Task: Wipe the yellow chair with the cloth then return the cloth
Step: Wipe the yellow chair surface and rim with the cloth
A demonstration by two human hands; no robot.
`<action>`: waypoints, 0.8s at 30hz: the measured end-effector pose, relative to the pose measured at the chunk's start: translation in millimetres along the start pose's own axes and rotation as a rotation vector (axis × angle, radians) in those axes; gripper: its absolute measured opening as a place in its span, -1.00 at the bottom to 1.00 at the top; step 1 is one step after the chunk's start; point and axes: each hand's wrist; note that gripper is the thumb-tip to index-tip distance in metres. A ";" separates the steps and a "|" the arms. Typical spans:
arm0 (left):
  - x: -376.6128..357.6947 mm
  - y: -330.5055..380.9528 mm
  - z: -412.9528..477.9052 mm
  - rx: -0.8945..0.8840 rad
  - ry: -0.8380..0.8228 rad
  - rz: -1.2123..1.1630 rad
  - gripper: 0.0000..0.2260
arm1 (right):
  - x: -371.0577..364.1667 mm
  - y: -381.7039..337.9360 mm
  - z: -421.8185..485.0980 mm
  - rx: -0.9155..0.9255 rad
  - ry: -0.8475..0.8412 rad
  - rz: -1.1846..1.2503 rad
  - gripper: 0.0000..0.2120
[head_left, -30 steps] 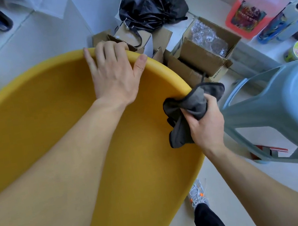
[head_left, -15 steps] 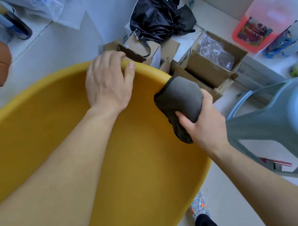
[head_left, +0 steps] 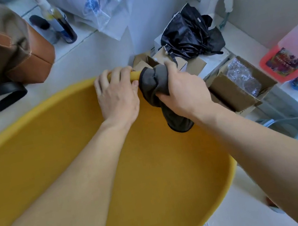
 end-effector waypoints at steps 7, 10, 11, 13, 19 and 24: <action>22.1 -54.8 19.0 0.006 -0.219 -0.046 -0.60 | 11.9 6.2 -26.0 -0.095 -0.017 -0.051 -0.53; 22.9 -96.7 9.0 0.090 -0.177 0.113 -0.56 | 12.8 5.0 -33.9 -0.152 -0.012 -0.112 -0.55; 21.5 -100.2 7.3 0.094 -0.180 0.109 -0.58 | 10.7 -2.3 -24.9 -0.143 -0.014 -0.133 -0.58; 21.9 -99.0 8.2 0.114 -0.202 0.066 -0.61 | 0.6 -26.6 2.0 -0.054 -0.032 -0.146 -0.60; 36.7 -115.6 11.3 0.073 -0.271 -0.031 -0.63 | -27.9 -73.9 48.4 0.307 -0.077 -0.240 -0.55; 51.4 -185.6 -23.0 0.263 -0.253 0.174 -0.58 | -13.4 -57.4 30.8 0.187 -0.038 -0.236 -0.52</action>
Point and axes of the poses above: each hand's wrist, its own z-axis towards the middle knuckle, its own x-axis out of the back of the hand, y = z × x, and after that the axes turned 7 degrees about y, right-handed
